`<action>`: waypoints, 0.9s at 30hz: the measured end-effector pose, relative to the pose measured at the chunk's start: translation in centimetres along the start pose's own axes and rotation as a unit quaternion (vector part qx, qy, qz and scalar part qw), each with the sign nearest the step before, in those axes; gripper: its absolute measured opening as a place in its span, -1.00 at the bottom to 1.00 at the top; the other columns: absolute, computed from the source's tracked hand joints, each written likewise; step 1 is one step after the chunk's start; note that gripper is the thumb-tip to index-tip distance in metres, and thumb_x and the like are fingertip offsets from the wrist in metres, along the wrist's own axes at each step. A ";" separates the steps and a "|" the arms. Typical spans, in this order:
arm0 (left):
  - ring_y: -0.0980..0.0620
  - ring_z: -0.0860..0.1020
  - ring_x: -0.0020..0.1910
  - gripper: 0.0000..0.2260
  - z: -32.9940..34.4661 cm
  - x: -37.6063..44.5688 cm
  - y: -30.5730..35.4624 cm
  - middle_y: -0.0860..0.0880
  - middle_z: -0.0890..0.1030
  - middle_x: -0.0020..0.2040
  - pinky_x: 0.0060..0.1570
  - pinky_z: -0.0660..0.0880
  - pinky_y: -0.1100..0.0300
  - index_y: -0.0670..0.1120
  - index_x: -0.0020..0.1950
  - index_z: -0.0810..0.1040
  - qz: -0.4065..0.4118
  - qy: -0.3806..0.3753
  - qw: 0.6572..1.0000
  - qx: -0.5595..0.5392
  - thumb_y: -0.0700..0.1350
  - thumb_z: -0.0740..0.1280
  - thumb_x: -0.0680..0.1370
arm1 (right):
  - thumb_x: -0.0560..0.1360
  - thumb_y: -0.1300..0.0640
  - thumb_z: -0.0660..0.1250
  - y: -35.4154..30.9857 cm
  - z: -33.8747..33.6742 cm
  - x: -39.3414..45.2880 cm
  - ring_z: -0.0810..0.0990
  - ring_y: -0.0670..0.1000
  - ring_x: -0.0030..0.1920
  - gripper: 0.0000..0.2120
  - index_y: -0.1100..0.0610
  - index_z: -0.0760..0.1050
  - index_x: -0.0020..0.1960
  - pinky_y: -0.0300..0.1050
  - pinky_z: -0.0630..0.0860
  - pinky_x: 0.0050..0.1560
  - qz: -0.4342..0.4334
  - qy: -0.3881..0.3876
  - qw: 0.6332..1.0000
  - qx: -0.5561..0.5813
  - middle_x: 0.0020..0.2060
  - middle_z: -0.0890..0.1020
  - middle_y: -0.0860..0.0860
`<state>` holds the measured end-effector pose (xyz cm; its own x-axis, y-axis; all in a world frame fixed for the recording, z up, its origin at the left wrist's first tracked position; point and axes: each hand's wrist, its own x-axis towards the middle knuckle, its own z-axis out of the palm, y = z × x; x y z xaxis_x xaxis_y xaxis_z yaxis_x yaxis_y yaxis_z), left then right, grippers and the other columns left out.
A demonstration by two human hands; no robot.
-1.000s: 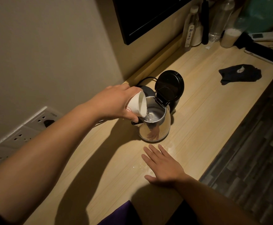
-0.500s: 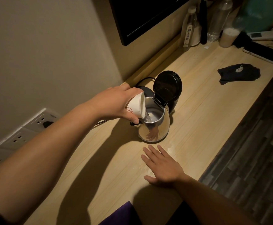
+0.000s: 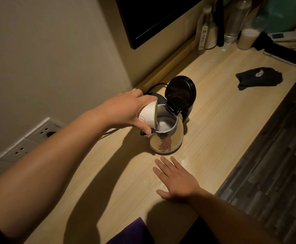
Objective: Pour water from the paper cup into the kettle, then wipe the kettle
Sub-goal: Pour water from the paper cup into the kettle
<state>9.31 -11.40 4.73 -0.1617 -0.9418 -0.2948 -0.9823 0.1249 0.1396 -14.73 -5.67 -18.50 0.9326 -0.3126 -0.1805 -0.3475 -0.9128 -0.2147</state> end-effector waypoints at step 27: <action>0.02 0.35 -0.08 -0.06 -1.3 1.9 3.1 0.03 0.38 0.01 -0.21 0.30 0.13 0.11 0.45 0.26 0.004 -0.018 0.992 0.123 0.50 0.33 0.17 | 0.55 -0.34 -0.12 0.1 0.4 0.0 -0.27 0.16 0.57 -0.23 0.09 -0.05 0.61 0.15 -0.45 0.46 0.000 -0.024 1.000 0.006 0.60 -0.13 0.13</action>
<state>6.06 -13.19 5.80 -0.1678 -0.9295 -0.3283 -0.9738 0.2082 -0.0917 -14.83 -5.68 -18.93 0.9273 -0.2987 -0.2257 -0.3481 -0.9099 -0.2258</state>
